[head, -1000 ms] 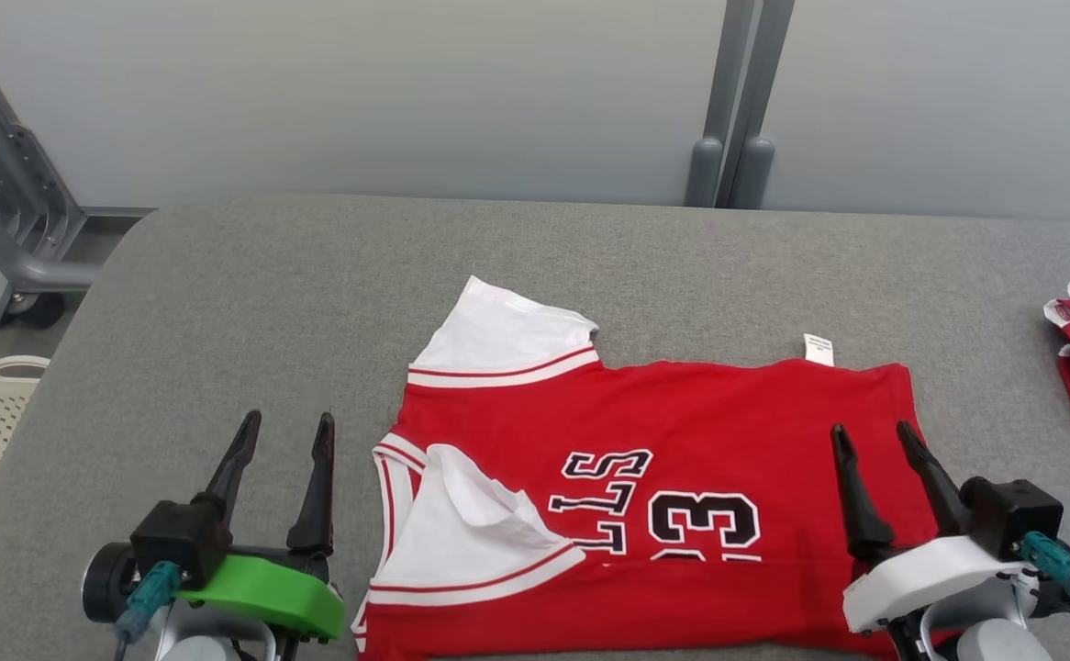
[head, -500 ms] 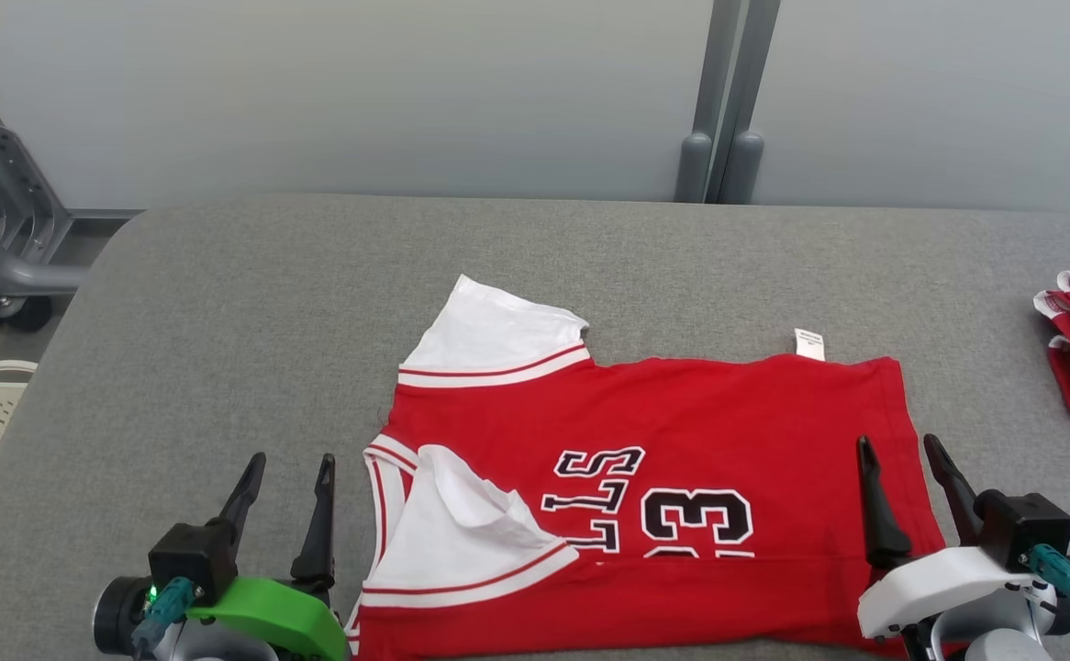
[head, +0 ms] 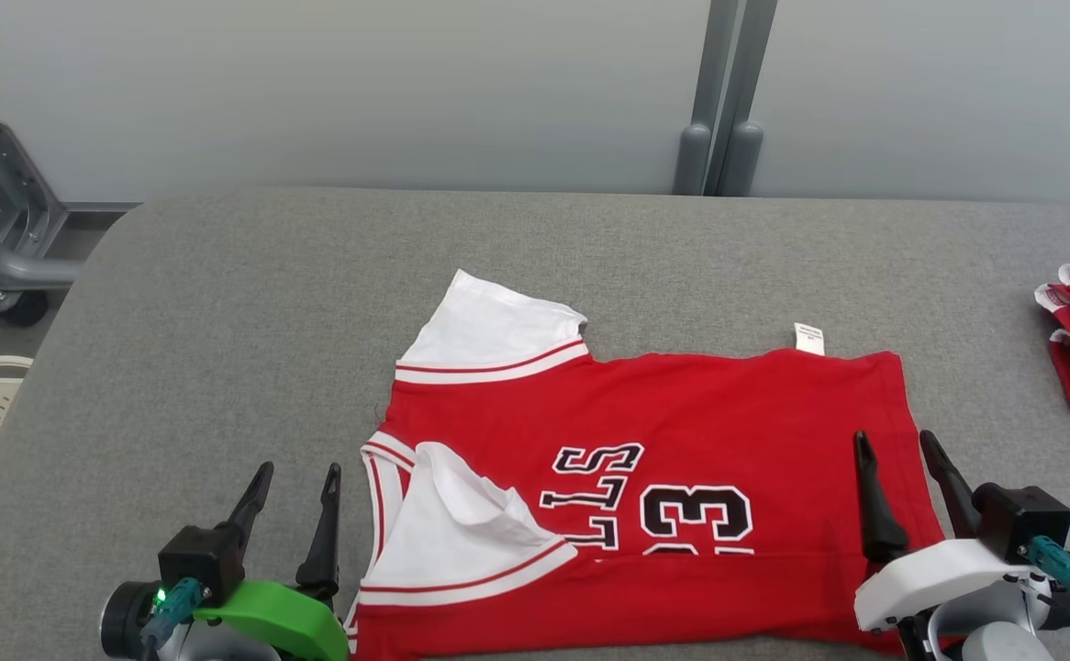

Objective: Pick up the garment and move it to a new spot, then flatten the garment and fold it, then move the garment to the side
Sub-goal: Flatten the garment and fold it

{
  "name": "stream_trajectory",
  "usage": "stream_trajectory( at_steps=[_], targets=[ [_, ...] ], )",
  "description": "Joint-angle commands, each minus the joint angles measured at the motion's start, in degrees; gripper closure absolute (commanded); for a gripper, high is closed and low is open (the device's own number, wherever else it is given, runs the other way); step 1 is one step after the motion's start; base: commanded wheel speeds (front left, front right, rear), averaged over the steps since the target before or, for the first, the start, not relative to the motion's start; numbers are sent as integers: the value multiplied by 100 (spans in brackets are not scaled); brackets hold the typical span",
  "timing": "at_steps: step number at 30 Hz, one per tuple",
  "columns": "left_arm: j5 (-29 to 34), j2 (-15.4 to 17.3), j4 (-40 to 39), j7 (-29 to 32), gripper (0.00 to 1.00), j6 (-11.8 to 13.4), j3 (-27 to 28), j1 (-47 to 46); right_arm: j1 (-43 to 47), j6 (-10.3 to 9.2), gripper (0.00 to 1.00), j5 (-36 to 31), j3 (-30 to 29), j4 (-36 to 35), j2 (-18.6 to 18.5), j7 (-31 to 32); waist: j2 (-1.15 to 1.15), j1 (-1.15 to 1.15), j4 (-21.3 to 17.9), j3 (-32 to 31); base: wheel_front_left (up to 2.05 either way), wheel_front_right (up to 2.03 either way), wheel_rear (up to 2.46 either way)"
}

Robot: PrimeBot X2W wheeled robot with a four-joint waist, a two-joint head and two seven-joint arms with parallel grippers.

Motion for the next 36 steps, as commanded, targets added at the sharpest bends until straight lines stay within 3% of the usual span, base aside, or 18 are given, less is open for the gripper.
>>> stream_trajectory(
  at_steps=[1, 9, 11, 16, 26, 31, 36],
  targets=[
    [47, -13, 29, -16, 0, -12, 16, -95, -47, -1, 0, 13, -9, 26, -4, 18, 0, 0, -6, 17, 0, 0, 0],
    [61, -24, 308, 28, 0, -56, -111, -389, -251, -1, 0, 52, -65, 15, -2, 381, 0, 0, -48, 224, 0, 0, 0],
    [56, 2, 453, 155, 0, -69, -257, -654, -390, -1, 0, -29, 19, -7, -35, 737, 0, 0, -68, 344, 0, 0, 0],
    [-86, 71, 786, 620, 0, -99, -506, -1567, -943, -4, 0, 178, 589, -241, -490, 1928, 0, 0, -161, 849, 0, 0, 0],
    [-431, 389, 1613, 2379, 0, -101, -1060, -3837, -2417, -2, 0, 1008, 1577, -845, -1634, 4506, 0, 0, -513, 2011, 0, 0, 0],
    [-665, 532, 1887, 3163, 0, -103, -1250, -4708, -3129, -3, 0, 1242, 1928, -1177, -2079, 5175, 0, 0, -717, 2507, 0, 0, 0],
    [-850, 660, 2041, 3717, 0, -99, -1572, -5243, -3651, -3, 0, 1334, 2172, -1307, -2387, 5408, 0, 0, -844, 2840, 0, 0, 0]
  ],
)
